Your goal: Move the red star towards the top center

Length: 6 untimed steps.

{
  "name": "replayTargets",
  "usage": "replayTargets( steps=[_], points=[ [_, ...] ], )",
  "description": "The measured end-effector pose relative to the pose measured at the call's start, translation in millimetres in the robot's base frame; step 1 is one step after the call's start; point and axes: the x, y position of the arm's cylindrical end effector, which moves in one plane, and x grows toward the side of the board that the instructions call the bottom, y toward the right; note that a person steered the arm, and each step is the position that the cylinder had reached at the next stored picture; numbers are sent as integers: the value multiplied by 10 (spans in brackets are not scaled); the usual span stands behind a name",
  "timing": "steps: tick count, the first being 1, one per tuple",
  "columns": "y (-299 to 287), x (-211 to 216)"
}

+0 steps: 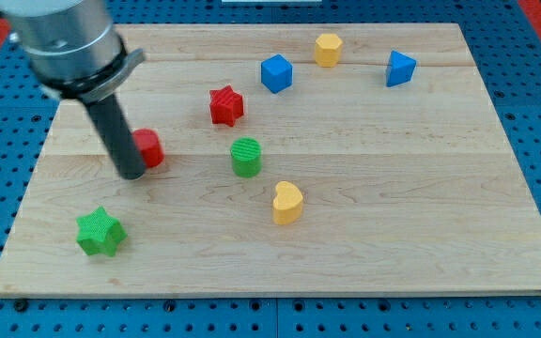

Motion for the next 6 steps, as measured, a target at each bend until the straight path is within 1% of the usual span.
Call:
replayTargets(
  steps=[1,2,3,4,6],
  points=[
    [193,-224],
    [213,-298],
    [399,-298],
    [712,-413],
    [1168,-896]
  ],
)
